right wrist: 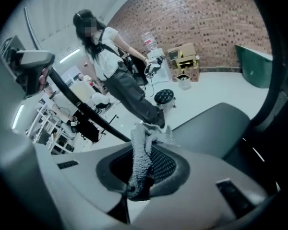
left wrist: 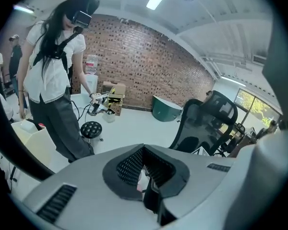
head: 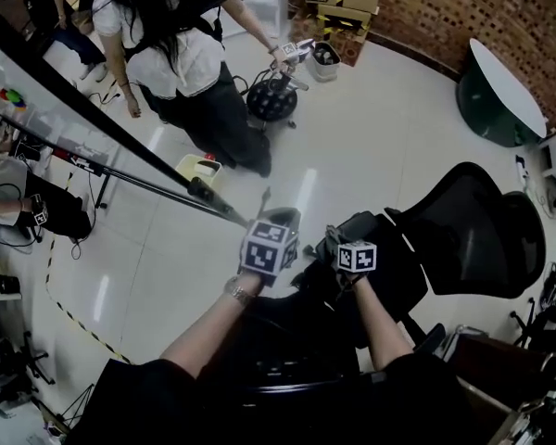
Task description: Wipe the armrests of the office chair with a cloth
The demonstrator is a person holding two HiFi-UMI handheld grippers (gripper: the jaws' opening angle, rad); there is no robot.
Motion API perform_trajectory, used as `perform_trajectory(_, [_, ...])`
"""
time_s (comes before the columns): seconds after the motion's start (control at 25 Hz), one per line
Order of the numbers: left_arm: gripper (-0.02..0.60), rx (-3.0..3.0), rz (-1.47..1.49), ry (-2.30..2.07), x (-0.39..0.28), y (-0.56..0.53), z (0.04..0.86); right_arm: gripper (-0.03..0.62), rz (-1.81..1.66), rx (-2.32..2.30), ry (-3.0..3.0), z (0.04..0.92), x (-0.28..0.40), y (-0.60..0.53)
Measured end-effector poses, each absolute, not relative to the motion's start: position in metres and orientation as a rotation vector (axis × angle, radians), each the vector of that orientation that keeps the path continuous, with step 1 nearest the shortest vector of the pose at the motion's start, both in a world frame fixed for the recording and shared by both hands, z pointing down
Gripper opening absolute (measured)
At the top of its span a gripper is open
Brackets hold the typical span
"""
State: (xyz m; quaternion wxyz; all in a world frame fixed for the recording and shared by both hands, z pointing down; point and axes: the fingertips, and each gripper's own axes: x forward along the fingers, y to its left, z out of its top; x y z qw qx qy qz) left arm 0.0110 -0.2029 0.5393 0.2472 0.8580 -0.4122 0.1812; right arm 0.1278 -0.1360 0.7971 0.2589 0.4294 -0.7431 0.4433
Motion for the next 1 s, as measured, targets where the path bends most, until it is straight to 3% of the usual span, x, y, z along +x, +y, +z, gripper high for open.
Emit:
perform_trajectory(0.36, [0.005, 2.34, 0.489, -1.118, 0.009, -0.211, 0.537, 0.055, 1.095, 0.808, -2.191, 0.777, 0.059, -0.092])
perform_trajectory(0.48, [0.005, 2.334, 0.473, -1.139, 0.0, -0.215, 0.536, 0.055, 1.062, 0.994, -2.211, 0.761, 0.106, -0.135])
perform_trajectory(0.72, [0.005, 2.303, 0.466, -1.2, -0.022, -0.213, 0.541, 0.055, 1.094, 1.464, -1.861, 0.789, 0.264, -0.208])
perform_trajectory(1.0, [0.005, 2.26, 0.473, -1.23, -0.038, -0.208, 0.546, 0.056, 1.127, 1.546, -1.795, 0.81, 0.272, -0.197])
